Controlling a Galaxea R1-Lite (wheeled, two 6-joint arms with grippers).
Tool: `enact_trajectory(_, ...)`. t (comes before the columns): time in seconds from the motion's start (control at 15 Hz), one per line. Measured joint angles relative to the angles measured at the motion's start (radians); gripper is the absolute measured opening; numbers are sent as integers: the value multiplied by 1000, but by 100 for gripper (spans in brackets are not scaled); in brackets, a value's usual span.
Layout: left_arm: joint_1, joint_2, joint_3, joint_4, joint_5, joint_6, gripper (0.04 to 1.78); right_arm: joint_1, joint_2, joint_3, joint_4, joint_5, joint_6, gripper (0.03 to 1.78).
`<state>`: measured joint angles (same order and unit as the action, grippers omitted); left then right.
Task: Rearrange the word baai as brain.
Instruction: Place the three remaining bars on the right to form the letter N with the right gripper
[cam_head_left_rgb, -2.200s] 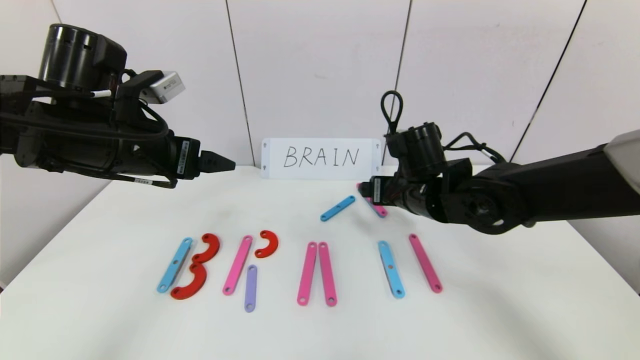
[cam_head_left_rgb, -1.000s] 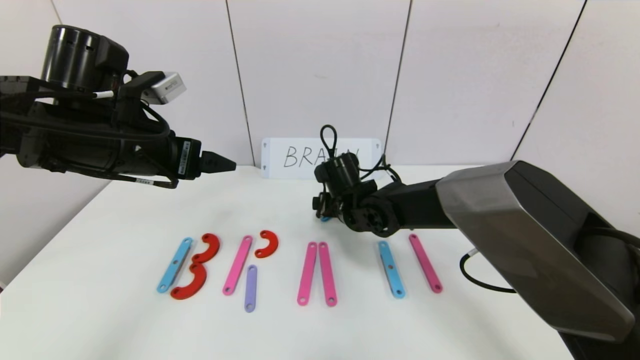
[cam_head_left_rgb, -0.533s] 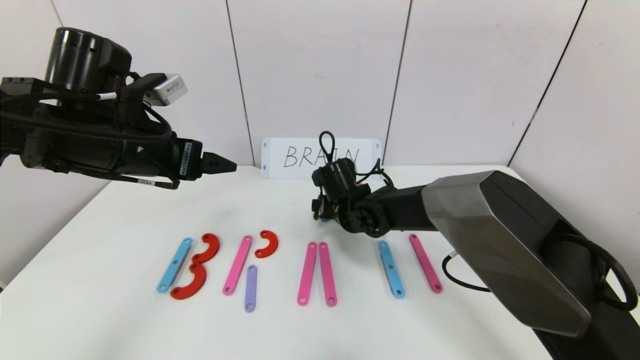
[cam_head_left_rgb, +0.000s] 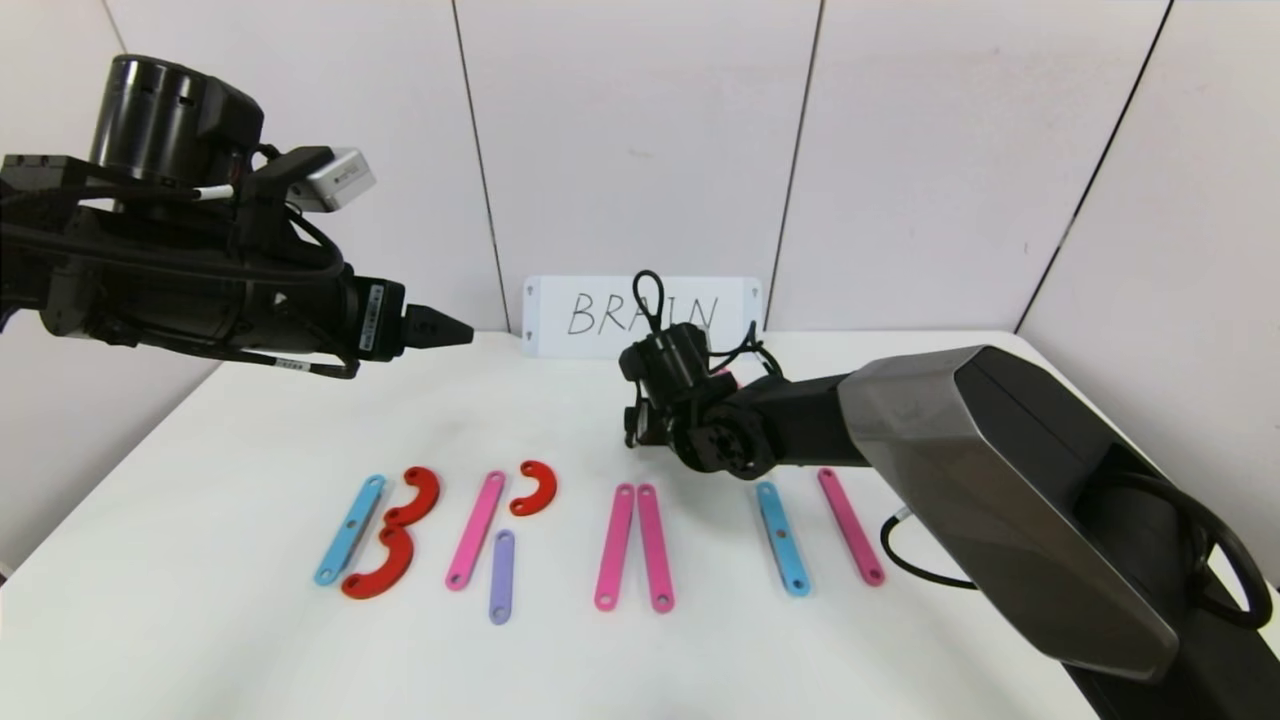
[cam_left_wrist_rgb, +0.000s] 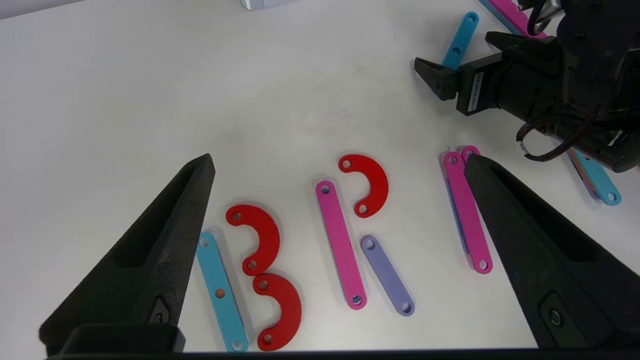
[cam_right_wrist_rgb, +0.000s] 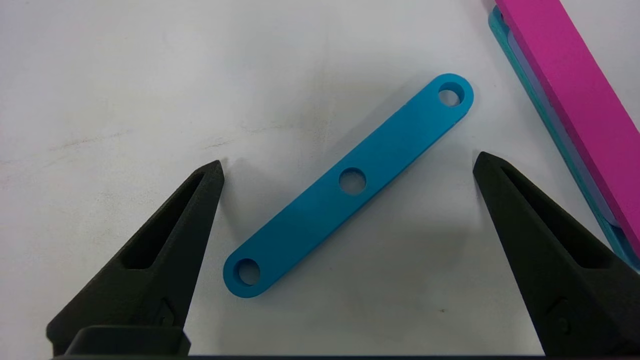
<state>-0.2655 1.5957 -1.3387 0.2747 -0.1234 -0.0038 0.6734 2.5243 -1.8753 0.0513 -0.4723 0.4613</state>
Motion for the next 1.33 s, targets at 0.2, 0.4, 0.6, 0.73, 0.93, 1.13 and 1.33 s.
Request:
enact_trajectory(0.2,0,0,0,0,0,0,174,1,0,0,0,0,0,173)
enact_trajectory(0.4,0,0,-1,0,0,0,174,1,1,2,1,0,-1,155)
enact_trajectory(0.6,0,-1,-1,1,-12,0,174,1,1,2,0,3,1,21)
enact_trajectory(0.73,0,-1,-1,1,-13,0,174,1,1,3,0,3,0,21)
enact_trajectory(0.93,0,-1,-1,1,-13,0,174,0,-10,11,2,3,-4,21)
enact_trajectory(1.13,0,-1,-1,0,-13,0,174,-4,-53,69,-5,11,-20,21)
enact_trajectory(1.33,1,0,-2,0,-12,0,174,-12,-129,155,-60,23,-62,21)
